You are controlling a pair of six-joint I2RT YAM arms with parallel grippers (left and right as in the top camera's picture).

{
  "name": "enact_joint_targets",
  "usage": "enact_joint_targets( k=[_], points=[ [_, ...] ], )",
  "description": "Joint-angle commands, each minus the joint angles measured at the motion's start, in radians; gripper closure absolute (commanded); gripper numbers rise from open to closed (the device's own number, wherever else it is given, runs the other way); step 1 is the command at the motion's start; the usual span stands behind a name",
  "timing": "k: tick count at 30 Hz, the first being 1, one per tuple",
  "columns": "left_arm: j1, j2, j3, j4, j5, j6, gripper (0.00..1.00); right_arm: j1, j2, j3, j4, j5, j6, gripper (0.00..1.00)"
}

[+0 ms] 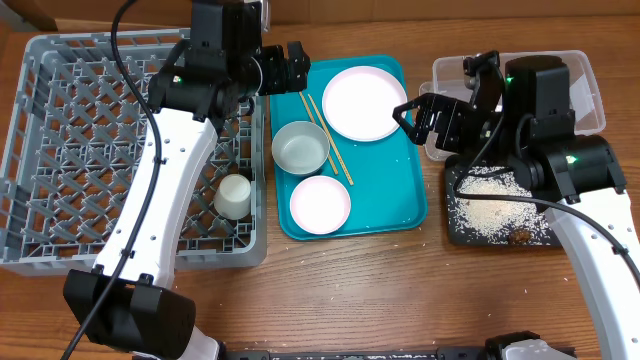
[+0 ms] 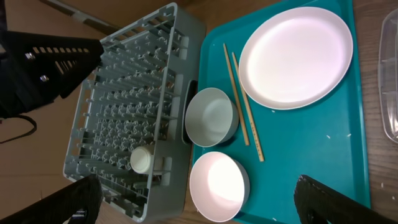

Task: Sort waste into correct bins and load items into the dishwasher
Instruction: 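Reach left gripper down to the pink-white bowl and grasp its rim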

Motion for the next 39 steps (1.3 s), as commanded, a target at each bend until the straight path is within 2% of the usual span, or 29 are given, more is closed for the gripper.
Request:
enact_joint_targets(
  k=[1,9,17,22,34,39],
  points=[
    [-0.004,0.003,0.015,-0.044,-0.014,-0.016,0.06,0.000,-0.005,0.008,0.008,0.042,0.003,0.00],
    [-0.027,0.003,0.015,-0.143,-0.021,-0.011,0.15,0.000,-0.005,0.008,-0.018,0.171,-0.001,0.00],
    [-0.120,0.003,0.014,-0.234,-0.171,0.006,0.16,0.000,-0.005,0.008,-0.034,0.217,-0.004,0.00],
    [-0.171,0.004,0.000,-0.298,-0.180,0.006,0.22,0.000,-0.005,0.008,-0.066,0.278,-0.004,0.00],
    [-0.244,0.015,-0.179,-0.328,-0.222,-0.143,0.27,0.000,-0.005,0.008,-0.071,0.283,-0.004,0.00],
    [-0.244,0.015,-0.243,-0.321,-0.229,-0.155,0.35,0.000,-0.005,0.008,-0.071,0.283,-0.004,0.00]
  ],
)
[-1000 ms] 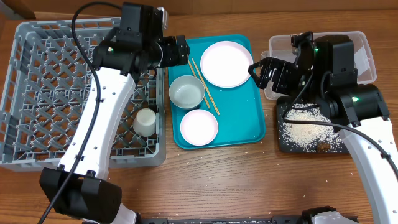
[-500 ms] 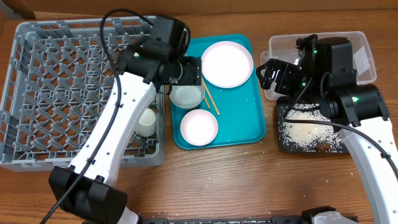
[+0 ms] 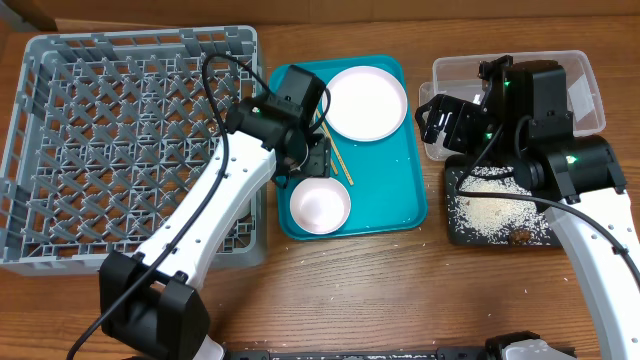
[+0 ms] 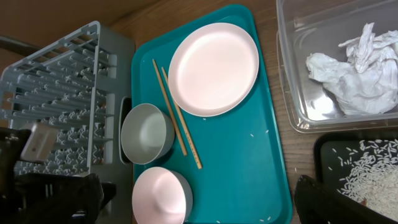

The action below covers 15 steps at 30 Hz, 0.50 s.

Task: Sort waste into correct bins and load items into the dishwasher
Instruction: 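Reach left gripper down to the pink-white bowl and grasp its rim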

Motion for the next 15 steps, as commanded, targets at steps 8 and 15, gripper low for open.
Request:
enact_joint_targets(
  k=[8,15],
  points=[
    [-0.006,0.008,-0.127,0.066,-0.027,-0.036,0.37,0.000,-0.005,0.008,0.002,0.011,-0.003,0.00],
    [-0.006,0.008,-0.164,0.093,-0.029,-0.042,0.40,0.000,-0.005,0.008,0.000,0.011,-0.003,0.00]
  ],
)
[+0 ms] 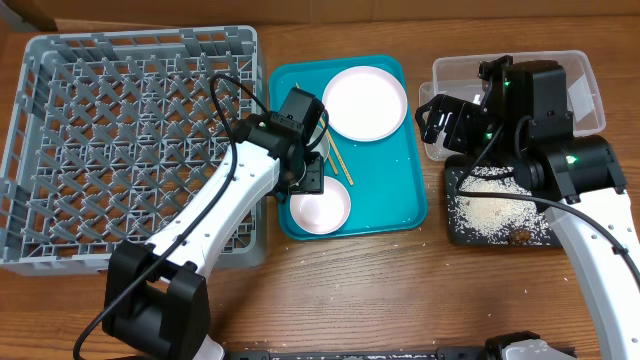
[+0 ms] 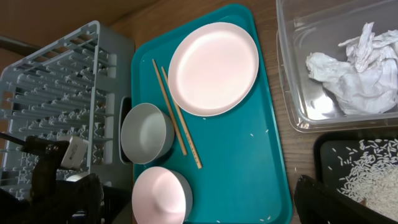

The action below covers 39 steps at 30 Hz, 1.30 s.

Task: Sort waste into correct bins and load items into the dishwasher
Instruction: 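Reach left gripper down to the pink-white bowl and grasp its rim, then lift the pink-white bowl with left gripper and set it in the rack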

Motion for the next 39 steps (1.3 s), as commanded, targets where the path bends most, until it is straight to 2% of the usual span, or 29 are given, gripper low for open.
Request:
enact_joint_targets(
  k=[1,5,13,17,24,34,39],
  points=[
    [-0.006,0.006,-0.029,0.024,-0.016,-0.014,0.42,0.000,-0.005,0.008,0.002,0.011,-0.003,0.00],
    [-0.006,0.011,-0.067,0.058,-0.016,-0.015,0.46,0.000,-0.005,0.008,0.002,0.011,-0.003,0.00],
    [-0.005,0.011,-0.124,0.092,-0.083,0.000,0.46,0.000,0.004,0.008,-0.008,0.011,-0.003,0.00],
    [-0.005,0.011,-0.143,0.129,-0.082,0.045,0.46,0.000,0.006,0.008,-0.010,0.011,-0.003,0.00],
    [-0.005,0.011,-0.216,0.209,-0.082,0.050,0.50,0.000,0.006,0.008,-0.012,0.011,-0.003,0.00],
    [-0.006,0.011,-0.249,0.258,-0.082,0.050,0.77,0.000,0.006,0.008,-0.017,0.011,-0.003,0.00],
    [-0.006,0.027,-0.266,0.278,-0.082,0.050,0.78,0.000,0.006,0.008,-0.019,0.011,-0.003,0.00]
  ],
)
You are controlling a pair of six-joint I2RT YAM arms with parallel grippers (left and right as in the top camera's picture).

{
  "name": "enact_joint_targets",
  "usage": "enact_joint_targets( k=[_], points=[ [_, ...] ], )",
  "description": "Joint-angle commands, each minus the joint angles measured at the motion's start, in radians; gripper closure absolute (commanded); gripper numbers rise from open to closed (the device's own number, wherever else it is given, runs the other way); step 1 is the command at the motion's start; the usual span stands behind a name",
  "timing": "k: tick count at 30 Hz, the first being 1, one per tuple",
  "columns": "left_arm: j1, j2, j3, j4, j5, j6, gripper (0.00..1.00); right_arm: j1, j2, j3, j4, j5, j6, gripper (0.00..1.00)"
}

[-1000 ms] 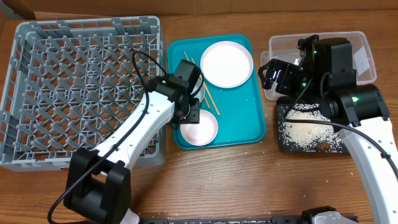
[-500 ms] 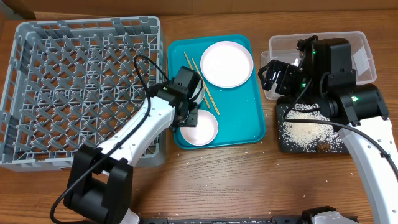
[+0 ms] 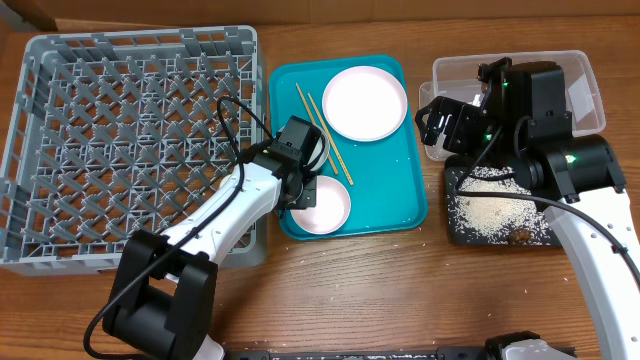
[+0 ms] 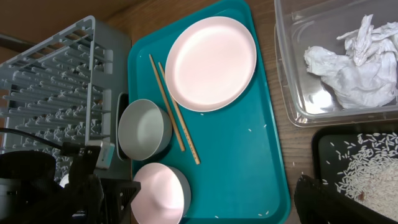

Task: Sort waste into correct bins and load items into the dishwasher
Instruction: 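Lift the pink-white bowl with left gripper and set it in the rack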

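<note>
On the teal tray lie a white plate, two chopsticks, a grey bowl and a white bowl. My left gripper is low at the white bowl's left rim, jaws apart, one fingertip against the rim. The left arm hides most of the grey bowl from overhead. My right gripper hangs open and empty above the left end of the clear bin. In its wrist view the right gripper looks down on the tray.
The grey dish rack fills the left side, hard against the tray. The clear bin holds crumpled tissue. A black tray strewn with rice sits in front of the bin, under the right arm.
My left gripper has moved from between the two bowls toward the near side, and now sits at the white bowl's left rim. The right arm has hardly shifted.
At first my left gripper was by the rack's far right corner, a white cup stood in the rack, and the right gripper hung over the tray's right edge. Then the left was over the grey bowl and the right by the clear bin. Now the left is at the white bowl.
</note>
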Motion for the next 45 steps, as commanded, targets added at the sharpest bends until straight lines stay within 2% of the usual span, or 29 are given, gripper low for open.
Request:
enact_joint_targets(
  k=[1,5,8,15,19,22,25,27,33,34,36,37,40,43,45],
  points=[
    [-0.006,0.029,-0.024,0.011,-0.012,0.012,0.78,0.000,0.003,0.008,-0.004,0.010,-0.003,0.00],
    [-0.006,0.049,-0.026,0.011,-0.011,0.011,0.83,0.000,0.003,0.008,-0.008,0.010,-0.003,0.00],
    [-0.005,0.051,-0.026,0.015,-0.010,0.008,0.96,0.000,0.003,0.008,-0.008,0.010,-0.003,0.00],
    [-0.006,0.033,0.029,-0.033,-0.008,0.009,0.96,0.000,0.003,0.008,-0.008,0.010,-0.003,0.00],
    [-0.006,-0.008,0.175,-0.158,-0.004,0.053,0.96,0.000,0.003,0.008,-0.008,0.010,-0.003,0.00],
    [-0.005,-0.041,0.309,-0.243,-0.009,0.136,0.96,0.000,0.003,0.008,-0.006,0.010,-0.003,0.00],
    [-0.004,-0.067,0.417,-0.286,-0.100,0.205,0.96,0.000,0.003,0.008,0.000,0.010,-0.003,0.00],
    [-0.004,-0.077,0.463,-0.279,-0.241,0.253,0.96,0.000,0.003,0.008,0.006,0.010,-0.003,0.00],
    [0.008,-0.063,0.479,-0.072,-0.901,0.304,0.96,0.000,0.003,0.008,0.033,0.010,-0.003,0.00],
    [0.013,-0.056,0.479,-0.021,-0.964,0.335,0.96,0.000,0.003,0.008,0.037,0.010,-0.003,0.00],
    [0.035,-0.033,0.479,0.112,-1.035,0.451,0.96,0.000,0.003,0.008,0.045,0.010,-0.003,0.00],
    [0.056,-0.011,0.479,0.207,-1.038,0.553,0.96,0.000,0.003,0.008,0.048,0.011,-0.003,0.00],
    [0.097,0.040,0.479,0.361,-1.056,0.700,0.96,0.000,0.003,0.008,0.052,0.011,-0.003,0.00],
    [0.153,0.135,0.479,0.597,-1.164,0.914,0.96,0.000,0.003,0.008,0.052,0.011,-0.003,0.00],
    [0.169,0.176,0.479,0.688,-1.178,1.001,0.96,0.000,0.003,0.008,0.052,0.011,-0.003,0.00]
  ],
)
